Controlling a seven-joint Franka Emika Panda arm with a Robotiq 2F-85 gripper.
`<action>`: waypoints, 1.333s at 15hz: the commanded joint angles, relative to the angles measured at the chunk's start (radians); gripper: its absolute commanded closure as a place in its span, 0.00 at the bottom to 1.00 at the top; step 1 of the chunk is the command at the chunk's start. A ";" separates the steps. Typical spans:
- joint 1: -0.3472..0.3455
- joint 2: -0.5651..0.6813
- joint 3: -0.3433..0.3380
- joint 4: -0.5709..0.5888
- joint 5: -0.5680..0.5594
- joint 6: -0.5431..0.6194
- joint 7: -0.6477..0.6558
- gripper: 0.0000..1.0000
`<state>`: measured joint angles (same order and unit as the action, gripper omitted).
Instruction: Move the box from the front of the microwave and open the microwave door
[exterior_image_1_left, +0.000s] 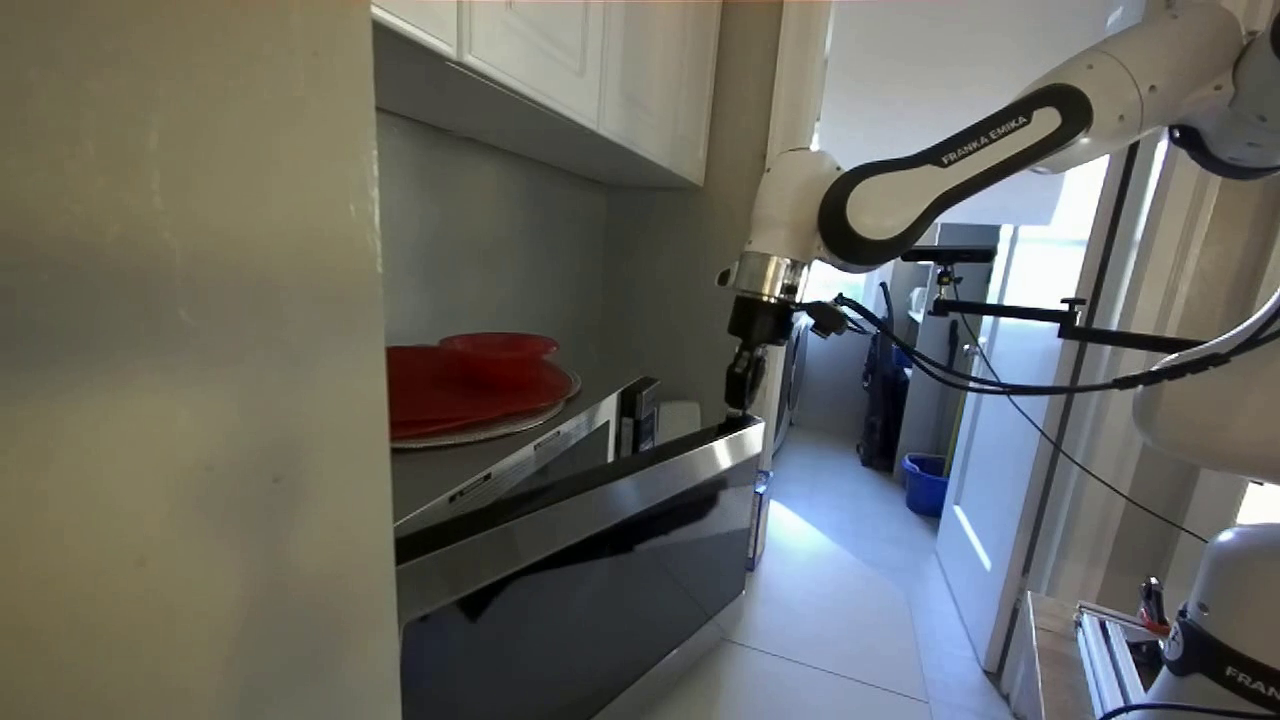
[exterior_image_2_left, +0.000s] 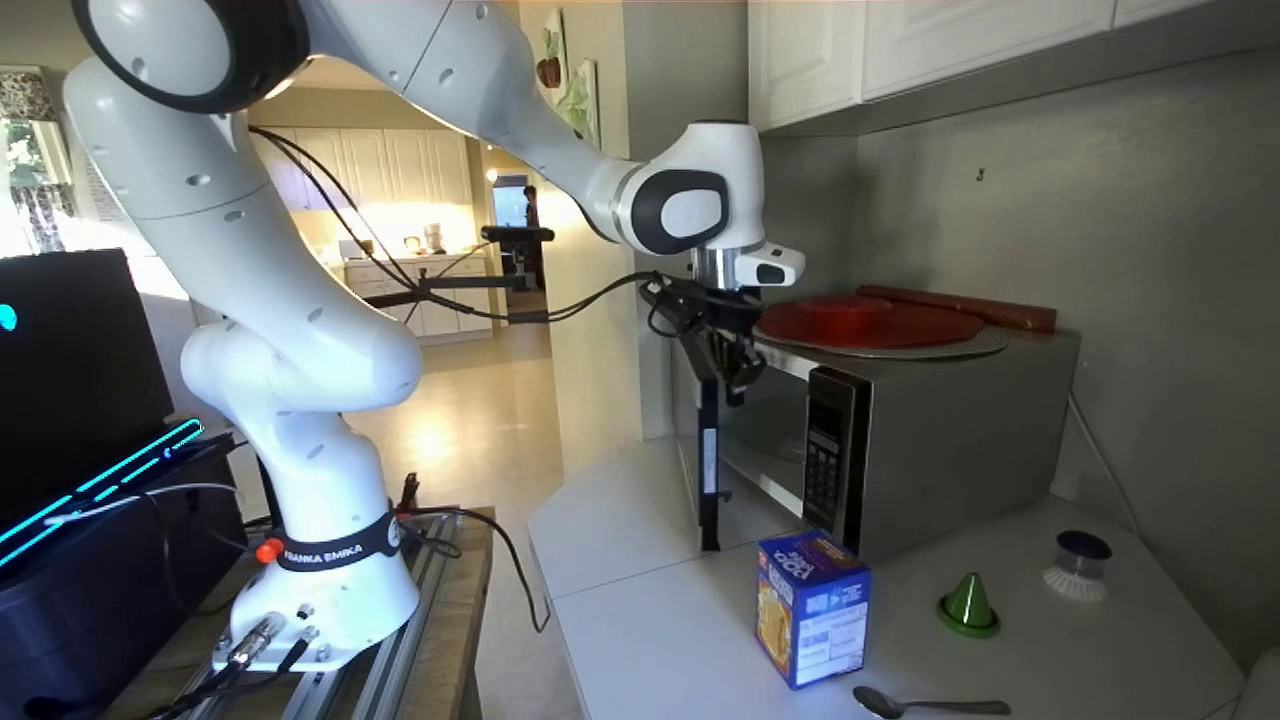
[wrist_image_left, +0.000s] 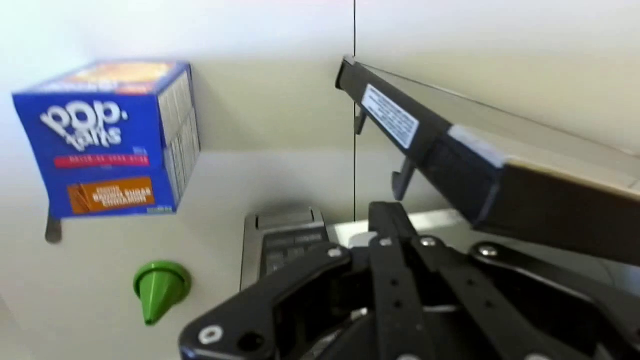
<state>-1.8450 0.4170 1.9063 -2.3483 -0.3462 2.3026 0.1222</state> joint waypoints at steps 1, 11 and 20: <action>-0.074 0.094 0.036 -0.049 -0.027 -0.182 -0.057 1.00; -0.182 0.256 0.194 -0.080 -0.048 -0.360 -0.082 1.00; -0.160 0.355 0.318 -0.146 -0.089 -0.206 0.004 0.65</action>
<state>-2.0082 0.7223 2.2022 -2.4669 -0.3987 2.0272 0.0628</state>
